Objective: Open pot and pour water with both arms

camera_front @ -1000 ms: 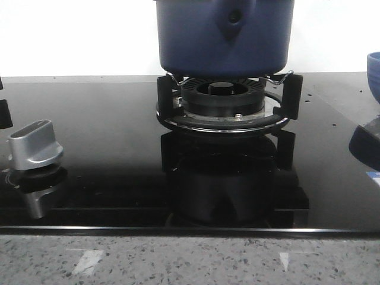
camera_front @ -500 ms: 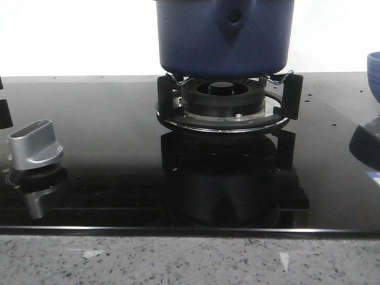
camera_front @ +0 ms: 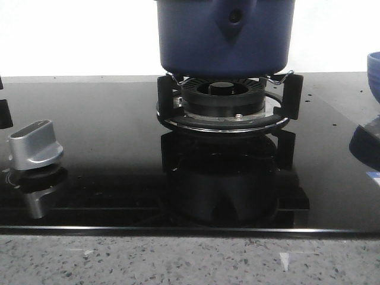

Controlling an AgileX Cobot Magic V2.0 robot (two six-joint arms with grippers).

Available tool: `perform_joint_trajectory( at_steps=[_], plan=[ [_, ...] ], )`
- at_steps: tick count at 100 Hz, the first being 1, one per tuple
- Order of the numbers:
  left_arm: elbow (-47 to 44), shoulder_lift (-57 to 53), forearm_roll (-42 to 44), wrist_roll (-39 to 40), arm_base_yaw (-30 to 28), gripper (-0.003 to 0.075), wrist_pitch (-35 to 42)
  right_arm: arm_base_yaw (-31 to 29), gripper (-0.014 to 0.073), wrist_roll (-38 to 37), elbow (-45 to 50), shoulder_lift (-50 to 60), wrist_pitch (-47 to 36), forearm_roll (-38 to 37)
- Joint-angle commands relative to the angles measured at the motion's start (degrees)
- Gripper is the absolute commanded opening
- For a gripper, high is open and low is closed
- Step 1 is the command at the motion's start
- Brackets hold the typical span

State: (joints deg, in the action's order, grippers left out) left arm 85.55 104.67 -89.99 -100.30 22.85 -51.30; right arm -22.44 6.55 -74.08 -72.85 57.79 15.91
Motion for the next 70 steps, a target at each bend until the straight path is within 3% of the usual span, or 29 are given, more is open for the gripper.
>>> perform_joint_trajectory(
  at_steps=[1,12,45,59,70],
  plan=[
    [2.2,-3.1,-4.1,0.5,0.5,0.0498,-2.0,-0.4,0.0435,0.4,-1.9,1.8,-2.2,0.9],
    [2.2,-3.3,-4.6,0.6,0.3,0.0577,-2.4,-0.4,0.0435,0.4,-1.9,1.8,-2.2,0.9],
    [2.3,-11.0,-8.3,1.4,-5.5,0.0572,-5.4,-0.3,0.0435,0.4,-1.9,1.8,-2.3,2.3],
    [2.3,-15.3,-8.3,4.1,-9.6,0.0519,-6.3,0.1,0.0435,4.6,-1.9,2.1,-2.4,10.2],
    [2.3,-17.8,-7.9,8.5,-12.6,0.0398,-7.3,1.7,0.0379,12.1,-1.9,2.7,-3.3,20.7]
  ],
)
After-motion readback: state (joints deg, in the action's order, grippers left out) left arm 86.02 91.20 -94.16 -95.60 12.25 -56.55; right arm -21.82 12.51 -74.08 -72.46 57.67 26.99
